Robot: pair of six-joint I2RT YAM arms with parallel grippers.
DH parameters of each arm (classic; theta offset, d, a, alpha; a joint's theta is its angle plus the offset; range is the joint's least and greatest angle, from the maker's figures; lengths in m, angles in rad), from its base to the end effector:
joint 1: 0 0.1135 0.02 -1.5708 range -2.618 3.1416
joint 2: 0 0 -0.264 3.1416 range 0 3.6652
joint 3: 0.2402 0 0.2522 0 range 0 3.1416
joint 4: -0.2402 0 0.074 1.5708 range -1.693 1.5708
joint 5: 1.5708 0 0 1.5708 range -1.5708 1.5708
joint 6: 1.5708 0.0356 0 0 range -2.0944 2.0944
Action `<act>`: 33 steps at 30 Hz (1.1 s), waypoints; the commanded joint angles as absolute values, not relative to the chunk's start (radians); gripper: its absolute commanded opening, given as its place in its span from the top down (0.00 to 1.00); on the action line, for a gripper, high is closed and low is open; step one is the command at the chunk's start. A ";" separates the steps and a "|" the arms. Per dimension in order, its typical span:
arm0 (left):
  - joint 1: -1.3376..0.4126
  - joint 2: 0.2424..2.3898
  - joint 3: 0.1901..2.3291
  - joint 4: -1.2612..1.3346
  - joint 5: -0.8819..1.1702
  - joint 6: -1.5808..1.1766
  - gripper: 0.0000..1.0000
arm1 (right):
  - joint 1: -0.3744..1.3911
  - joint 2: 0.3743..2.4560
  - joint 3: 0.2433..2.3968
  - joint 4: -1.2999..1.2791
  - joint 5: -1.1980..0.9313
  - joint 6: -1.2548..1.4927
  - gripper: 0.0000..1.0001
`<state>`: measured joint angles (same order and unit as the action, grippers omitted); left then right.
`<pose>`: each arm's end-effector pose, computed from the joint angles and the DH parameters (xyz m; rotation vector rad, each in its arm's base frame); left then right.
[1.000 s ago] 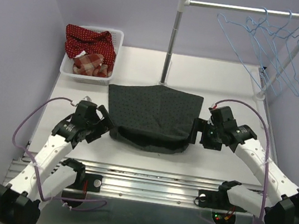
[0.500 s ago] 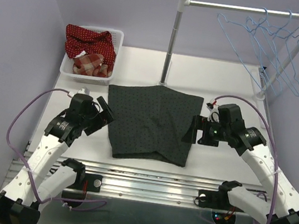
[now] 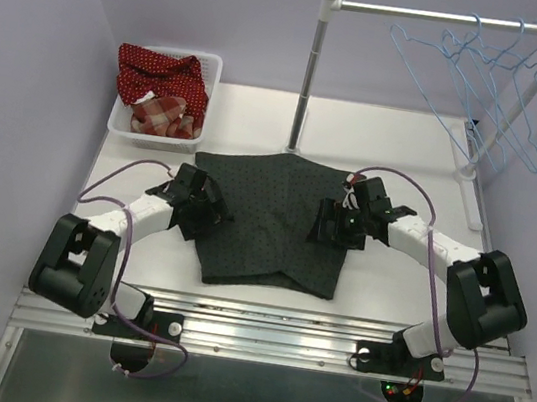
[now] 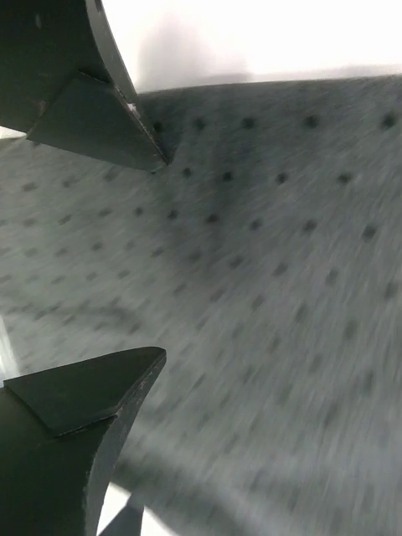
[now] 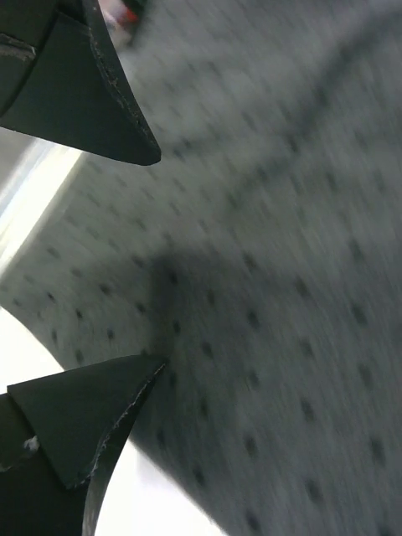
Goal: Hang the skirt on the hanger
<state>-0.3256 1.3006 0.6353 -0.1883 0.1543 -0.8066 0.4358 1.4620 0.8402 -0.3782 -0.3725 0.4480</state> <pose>0.2361 -0.0855 0.1816 -0.5321 2.4778 -0.6745 0.2513 0.1313 0.1918 -0.1315 2.6740 0.7908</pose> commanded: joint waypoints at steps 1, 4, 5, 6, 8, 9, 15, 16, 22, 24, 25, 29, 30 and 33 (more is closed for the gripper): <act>-0.327 1.409 0.689 -0.106 0.112 -0.769 0.01 | 0.433 1.532 0.854 -0.265 -0.180 0.479 0.00; -0.327 1.477 0.712 -0.080 0.095 -0.756 0.01 | 0.433 1.597 0.867 -0.268 -0.063 0.463 0.00; -0.327 1.495 0.722 -0.081 0.075 -0.753 0.01 | 0.423 1.617 0.876 -0.267 -0.049 0.456 0.00; -0.327 1.534 0.735 -0.084 0.071 -0.750 0.01 | 0.423 1.635 0.887 -0.267 -0.025 0.454 0.00; -0.325 1.574 0.788 -0.095 0.063 -0.730 0.01 | 0.399 1.690 0.923 -0.267 -0.015 0.440 0.00; -0.325 1.591 0.805 -0.098 0.063 -0.724 0.01 | 0.399 1.704 0.933 -0.267 -0.008 0.439 0.00; -0.325 1.643 0.902 -0.147 0.034 -0.710 0.01 | 0.399 1.707 0.997 -0.273 0.057 0.396 0.00; -0.325 1.637 0.914 -0.158 0.026 -0.710 0.01 | 0.399 1.697 1.005 -0.290 0.060 0.393 0.00; -0.325 1.490 0.871 -0.198 0.018 -0.709 0.01 | 0.399 1.492 1.048 -0.409 0.026 0.298 0.00; -0.327 1.403 0.861 -0.221 0.023 -0.709 0.01 | 0.399 1.424 1.068 -0.449 0.008 0.266 0.00; -0.327 1.373 0.858 -0.230 0.023 -0.706 0.01 | 0.399 1.358 1.100 -0.471 0.008 0.253 0.00; -0.328 1.227 0.858 -0.259 0.026 -0.689 0.01 | 0.399 1.243 1.199 -0.532 0.011 0.128 0.00; -0.330 1.174 0.857 -0.261 0.029 -0.687 0.01 | 0.399 1.233 1.230 -0.531 0.061 0.124 0.00; -0.330 1.088 0.879 -0.302 0.014 -0.673 0.01 | 0.399 1.255 1.411 -0.537 0.174 0.123 0.00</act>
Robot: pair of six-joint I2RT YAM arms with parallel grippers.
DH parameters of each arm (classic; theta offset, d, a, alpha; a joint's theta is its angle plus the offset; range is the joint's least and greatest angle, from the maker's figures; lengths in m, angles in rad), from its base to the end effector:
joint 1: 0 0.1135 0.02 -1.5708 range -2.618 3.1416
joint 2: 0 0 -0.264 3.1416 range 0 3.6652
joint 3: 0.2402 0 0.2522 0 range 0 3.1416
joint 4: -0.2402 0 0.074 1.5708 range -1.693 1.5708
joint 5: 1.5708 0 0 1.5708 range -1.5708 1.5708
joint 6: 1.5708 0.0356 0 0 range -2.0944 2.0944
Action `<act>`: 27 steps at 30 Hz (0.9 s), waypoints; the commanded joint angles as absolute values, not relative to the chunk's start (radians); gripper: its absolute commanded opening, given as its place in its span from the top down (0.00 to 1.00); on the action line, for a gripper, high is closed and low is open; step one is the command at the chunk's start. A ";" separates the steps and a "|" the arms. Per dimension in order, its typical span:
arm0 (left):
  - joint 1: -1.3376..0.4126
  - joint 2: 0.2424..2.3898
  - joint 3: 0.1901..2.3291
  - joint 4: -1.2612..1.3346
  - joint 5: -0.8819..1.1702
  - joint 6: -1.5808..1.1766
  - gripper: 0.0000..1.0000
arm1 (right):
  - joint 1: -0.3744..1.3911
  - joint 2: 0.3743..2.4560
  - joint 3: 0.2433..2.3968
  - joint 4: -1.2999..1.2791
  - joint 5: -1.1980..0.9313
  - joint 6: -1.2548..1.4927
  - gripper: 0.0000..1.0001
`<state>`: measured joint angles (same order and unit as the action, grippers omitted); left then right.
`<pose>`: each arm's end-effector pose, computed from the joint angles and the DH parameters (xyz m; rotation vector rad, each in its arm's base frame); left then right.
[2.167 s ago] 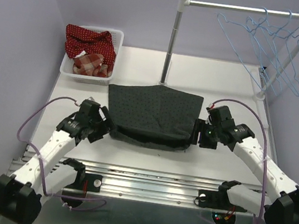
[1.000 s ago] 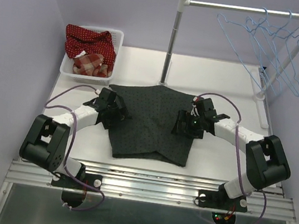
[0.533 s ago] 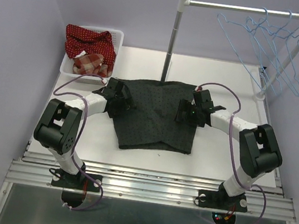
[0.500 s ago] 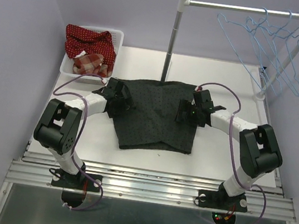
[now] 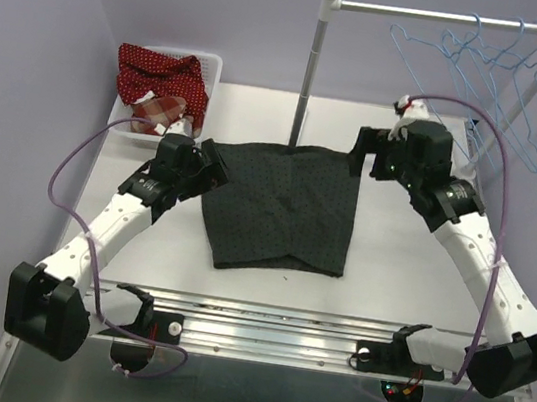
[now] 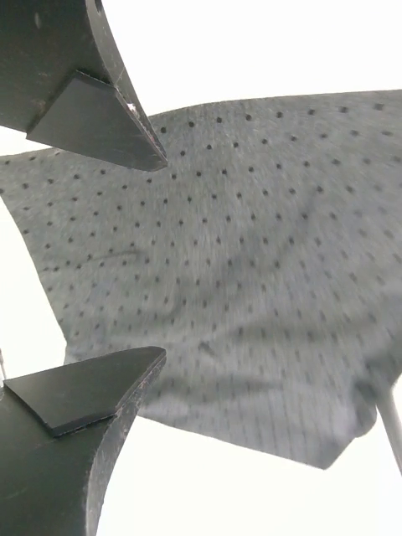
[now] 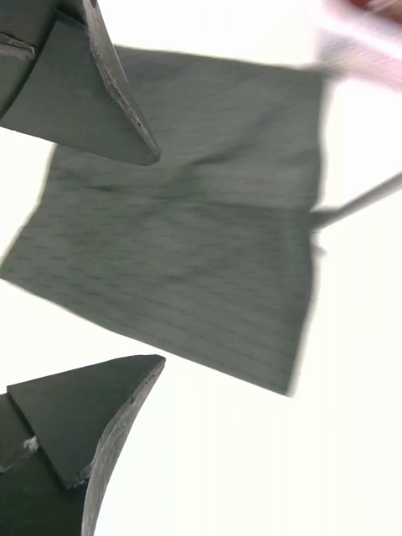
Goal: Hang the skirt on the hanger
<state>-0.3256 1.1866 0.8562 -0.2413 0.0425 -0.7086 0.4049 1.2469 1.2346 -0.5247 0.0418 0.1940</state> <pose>0.2500 -0.0860 0.2763 -0.3960 2.1773 -0.6379 0.2541 0.1073 0.3647 -0.1983 2.1138 0.3136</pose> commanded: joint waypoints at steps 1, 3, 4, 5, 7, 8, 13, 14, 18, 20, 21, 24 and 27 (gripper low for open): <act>-0.330 1.069 0.884 -0.308 0.014 -0.667 0.01 | 0.399 1.273 1.467 -0.544 0.198 0.109 0.00; -0.331 1.007 0.867 -0.307 0.017 -0.635 0.01 | 0.371 1.358 1.666 -0.631 0.239 0.071 0.00; -0.331 0.990 0.867 -0.305 0.011 -0.629 0.01 | 0.358 1.396 1.742 -0.632 0.248 0.063 0.00; -0.331 0.974 0.848 -0.305 0.011 -0.626 0.01 | 0.345 1.435 1.814 -0.697 0.256 0.048 0.00; -0.331 0.945 0.835 -0.325 0.011 -0.618 0.01 | 0.321 1.520 1.981 -0.745 0.253 -0.007 0.00; -0.331 0.937 0.830 -0.331 0.011 -0.615 0.01 | 0.307 1.540 2.021 -0.753 0.255 -0.037 0.00; -0.331 0.894 0.781 -0.339 0.023 -0.614 0.01 | 0.272 1.611 2.202 -0.772 0.265 -0.118 0.00; -0.331 0.890 0.778 -0.339 0.026 -0.614 0.01 | 0.262 1.617 2.215 -0.772 0.279 -0.130 0.00; -0.331 0.868 0.762 -0.334 0.037 -0.615 0.01 | 0.209 1.626 2.235 -0.767 0.331 -0.164 0.00; -0.331 0.865 0.753 -0.331 0.041 -0.614 0.01 | 0.178 1.621 2.224 -0.755 0.341 -0.182 0.00; -0.331 0.862 0.750 -0.331 0.041 -0.614 0.01 | 0.167 1.620 2.220 -0.750 0.339 -0.189 0.00; -0.331 0.864 0.742 -0.328 0.043 -0.611 0.01 | 0.137 1.618 2.194 -0.730 0.325 -0.209 0.00; -0.331 0.870 0.738 -0.324 0.052 -0.611 0.01 | 0.111 1.632 2.172 -0.718 0.308 -0.225 0.00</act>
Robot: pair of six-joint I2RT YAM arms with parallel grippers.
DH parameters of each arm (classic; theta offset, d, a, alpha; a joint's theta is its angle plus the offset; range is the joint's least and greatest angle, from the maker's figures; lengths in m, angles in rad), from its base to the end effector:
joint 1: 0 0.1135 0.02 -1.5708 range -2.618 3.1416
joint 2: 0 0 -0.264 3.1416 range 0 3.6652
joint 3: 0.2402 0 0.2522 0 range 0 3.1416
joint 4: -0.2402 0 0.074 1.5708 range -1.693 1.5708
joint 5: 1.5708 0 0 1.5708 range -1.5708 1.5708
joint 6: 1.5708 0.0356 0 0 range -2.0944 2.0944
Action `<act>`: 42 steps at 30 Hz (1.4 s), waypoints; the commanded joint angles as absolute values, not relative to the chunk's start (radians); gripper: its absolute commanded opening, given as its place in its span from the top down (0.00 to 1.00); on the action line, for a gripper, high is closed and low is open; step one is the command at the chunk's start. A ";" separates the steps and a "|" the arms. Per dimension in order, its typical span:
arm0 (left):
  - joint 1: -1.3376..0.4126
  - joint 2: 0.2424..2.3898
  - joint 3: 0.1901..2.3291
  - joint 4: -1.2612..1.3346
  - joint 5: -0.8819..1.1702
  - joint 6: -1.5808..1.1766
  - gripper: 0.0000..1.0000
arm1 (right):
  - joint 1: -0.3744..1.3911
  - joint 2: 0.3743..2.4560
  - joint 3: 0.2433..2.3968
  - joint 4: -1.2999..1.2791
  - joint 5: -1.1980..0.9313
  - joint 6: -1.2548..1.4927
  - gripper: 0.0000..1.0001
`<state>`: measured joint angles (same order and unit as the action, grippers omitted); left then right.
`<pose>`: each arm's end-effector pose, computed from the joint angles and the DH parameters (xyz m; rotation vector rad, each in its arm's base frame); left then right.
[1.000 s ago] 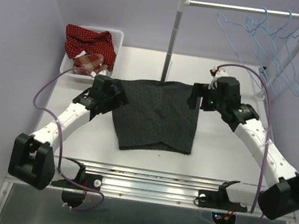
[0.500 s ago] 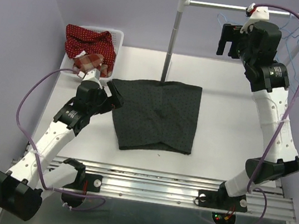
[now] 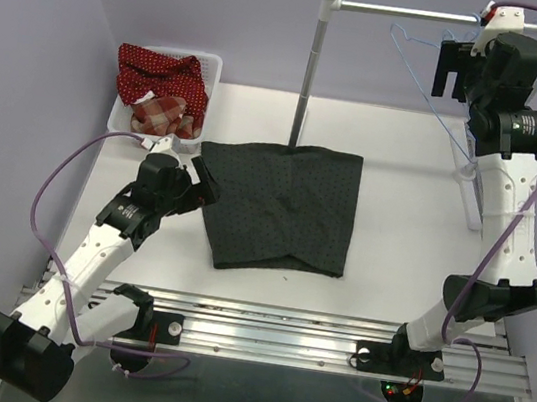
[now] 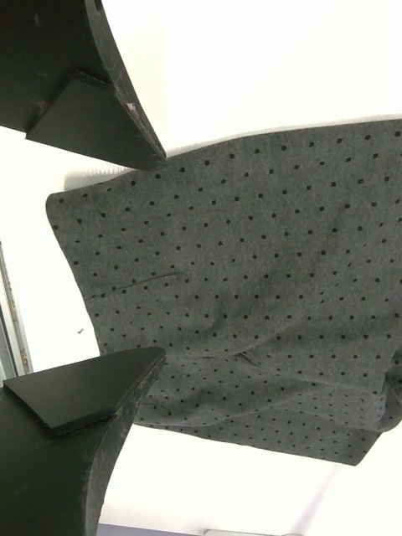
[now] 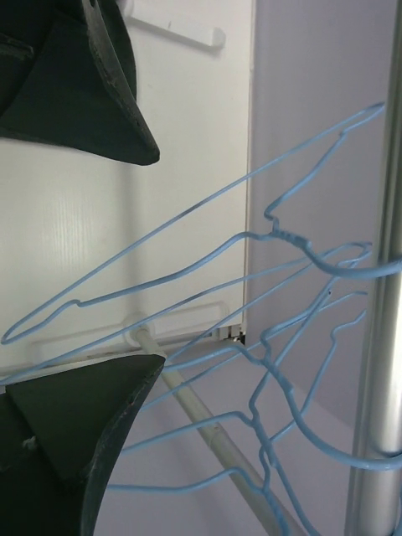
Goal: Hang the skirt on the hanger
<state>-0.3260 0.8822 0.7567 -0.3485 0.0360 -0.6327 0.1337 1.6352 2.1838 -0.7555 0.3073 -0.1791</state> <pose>0.1893 -0.0654 0.2962 -0.2986 2.0834 -0.6266 0.3189 0.0320 0.5337 -0.0557 1.7771 -0.3056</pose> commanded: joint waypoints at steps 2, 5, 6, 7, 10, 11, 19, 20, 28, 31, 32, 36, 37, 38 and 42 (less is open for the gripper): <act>-0.331 0.876 0.733 -0.307 0.061 -0.611 0.01 | 0.101 1.646 2.171 -0.716 0.308 -0.242 0.00; -0.331 0.885 0.732 -0.299 0.064 -0.612 0.01 | 0.078 1.675 2.174 -0.713 0.299 -0.244 0.00; -0.331 0.888 0.730 -0.298 0.064 -0.611 0.01 | 0.068 1.681 2.174 -0.712 0.290 -0.244 0.00; -0.331 0.888 0.729 -0.295 0.064 -0.609 0.01 | 0.067 1.695 2.175 -0.713 0.275 -0.244 0.00; -0.331 0.896 0.726 -0.293 0.061 -0.606 0.01 | 0.046 1.718 2.175 -0.710 0.267 -0.249 0.03; -0.331 0.897 0.723 -0.293 0.063 -0.606 0.01 | 0.046 1.732 2.174 -0.710 0.262 -0.249 0.07; -0.331 0.899 0.709 -0.285 0.055 -0.614 0.01 | 0.035 1.769 2.157 -0.710 0.212 -0.249 0.36; -0.331 0.899 0.707 -0.287 0.052 -0.614 0.01 | 0.035 1.770 2.157 -0.712 0.213 -0.245 0.42; -0.331 0.904 0.710 -0.291 0.037 -0.617 0.01 | 0.035 1.786 2.145 -0.712 0.221 -0.245 0.59; -0.331 0.907 0.712 -0.290 0.035 -0.617 0.01 | 0.035 1.761 2.109 -0.712 0.229 -0.244 0.59; -0.330 0.907 0.712 -0.290 0.035 -0.618 0.01 | 0.035 1.746 2.086 -0.712 0.232 -0.244 0.59; -0.331 0.919 0.716 -0.287 0.035 -0.618 0.01 | 0.035 1.717 2.045 -0.709 0.212 -0.235 0.72; -0.331 0.920 0.718 -0.287 0.037 -0.617 0.01 | 0.035 1.710 2.039 -0.709 0.201 -0.232 0.76; -0.331 0.922 0.719 -0.287 0.038 -0.617 0.01 | 0.035 1.706 2.034 -0.704 0.183 -0.227 0.80; -0.331 0.922 0.723 -0.290 0.043 -0.618 0.01 | 0.035 1.684 2.022 -0.693 0.152 -0.224 0.89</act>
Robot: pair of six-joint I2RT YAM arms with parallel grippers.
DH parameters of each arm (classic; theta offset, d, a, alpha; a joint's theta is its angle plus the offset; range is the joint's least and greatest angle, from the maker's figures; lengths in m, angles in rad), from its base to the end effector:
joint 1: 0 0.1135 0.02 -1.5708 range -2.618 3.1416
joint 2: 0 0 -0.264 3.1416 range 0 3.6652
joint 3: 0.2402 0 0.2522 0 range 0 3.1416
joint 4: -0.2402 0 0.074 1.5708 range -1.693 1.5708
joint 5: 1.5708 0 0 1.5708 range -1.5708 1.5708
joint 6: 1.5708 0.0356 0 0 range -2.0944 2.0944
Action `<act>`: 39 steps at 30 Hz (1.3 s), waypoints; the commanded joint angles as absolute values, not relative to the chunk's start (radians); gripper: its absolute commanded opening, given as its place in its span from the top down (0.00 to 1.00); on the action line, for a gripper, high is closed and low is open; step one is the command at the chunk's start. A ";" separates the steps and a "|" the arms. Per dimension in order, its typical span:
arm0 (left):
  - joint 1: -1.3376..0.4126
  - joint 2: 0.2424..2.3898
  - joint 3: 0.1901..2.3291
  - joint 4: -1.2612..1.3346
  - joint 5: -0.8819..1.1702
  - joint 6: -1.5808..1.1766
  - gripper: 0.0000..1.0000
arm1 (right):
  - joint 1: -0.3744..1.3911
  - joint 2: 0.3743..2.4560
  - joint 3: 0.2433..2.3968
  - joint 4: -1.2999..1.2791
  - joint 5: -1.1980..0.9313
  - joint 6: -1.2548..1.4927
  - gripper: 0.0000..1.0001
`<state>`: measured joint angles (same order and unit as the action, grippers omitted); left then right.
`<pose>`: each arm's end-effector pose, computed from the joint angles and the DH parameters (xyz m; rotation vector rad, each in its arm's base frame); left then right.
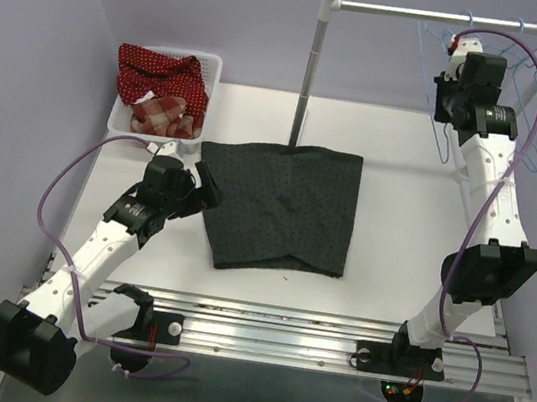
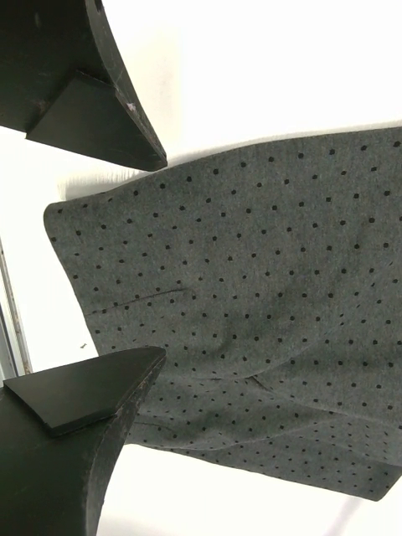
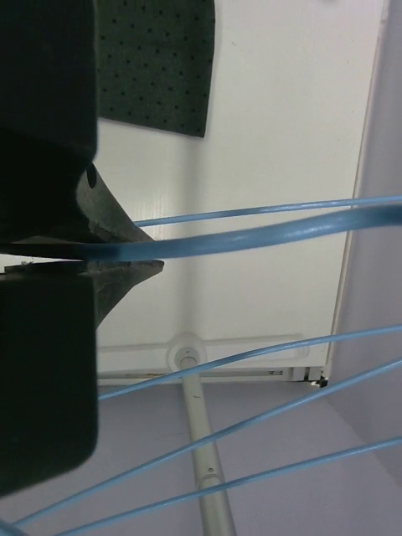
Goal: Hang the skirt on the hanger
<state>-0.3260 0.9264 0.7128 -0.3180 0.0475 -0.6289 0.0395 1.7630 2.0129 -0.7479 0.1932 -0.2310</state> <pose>0.1965 -0.0682 0.2757 -0.2974 2.1434 -0.6144 0.3886 0.0085 0.4393 -0.1610 2.0677 -0.3174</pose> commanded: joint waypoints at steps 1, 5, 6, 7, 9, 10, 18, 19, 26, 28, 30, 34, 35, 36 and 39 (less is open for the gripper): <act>-0.331 0.922 0.723 -0.291 0.043 -0.620 0.01 | 0.035 1.677 2.025 -0.692 0.146 -0.222 0.92; -0.331 0.913 0.721 -0.298 0.043 -0.624 0.01 | 0.035 1.655 2.028 -0.677 0.118 -0.225 0.97; -0.331 0.911 0.719 -0.298 0.046 -0.626 0.01 | 0.035 1.651 2.026 -0.672 0.115 -0.225 0.99; -0.331 0.908 0.721 -0.301 0.045 -0.627 0.01 | 0.035 1.646 2.026 -0.666 0.110 -0.227 0.99; -0.331 0.905 0.719 -0.302 0.046 -0.627 0.01 | 0.035 1.635 2.031 -0.661 0.104 -0.232 0.99; -0.331 0.904 0.719 -0.304 0.045 -0.629 0.01 | 0.035 1.631 2.033 -0.660 0.103 -0.232 0.99; -0.331 0.902 0.719 -0.319 0.067 -0.640 0.01 | 0.035 1.571 1.993 -0.598 0.049 -0.227 0.99; -0.331 0.899 0.718 -0.322 0.071 -0.641 0.01 | 0.035 1.562 1.994 -0.607 0.041 -0.222 0.99; -0.331 0.888 0.712 -0.383 0.106 -0.655 0.01 | 0.035 1.519 1.961 -0.672 0.021 -0.187 0.99; -0.331 0.890 0.709 -0.438 0.113 -0.679 0.01 | 0.035 1.494 1.931 -0.678 0.023 -0.186 0.99; -0.333 0.885 0.698 -0.459 0.142 -0.690 0.01 | 0.035 1.438 1.862 -0.663 0.025 -0.176 0.99; -0.337 0.861 0.664 -0.502 0.143 -0.707 0.01 | 0.035 1.356 1.780 -0.649 -0.037 -0.158 0.99; -0.339 0.858 0.652 -0.512 0.149 -0.709 0.01 | 0.035 1.345 1.770 -0.663 -0.054 -0.149 0.99; -0.342 0.856 0.644 -0.515 0.156 -0.710 0.01 | 0.035 1.335 1.761 -0.673 -0.060 -0.146 0.99; -0.370 0.864 0.612 -0.519 0.184 -0.738 0.01 | 0.035 1.290 1.712 -0.709 -0.035 -0.094 0.99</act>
<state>-0.3443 0.8753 0.6464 -0.4877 0.1421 -0.7078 0.0395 1.3506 1.7390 -0.7094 -0.0170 -0.1555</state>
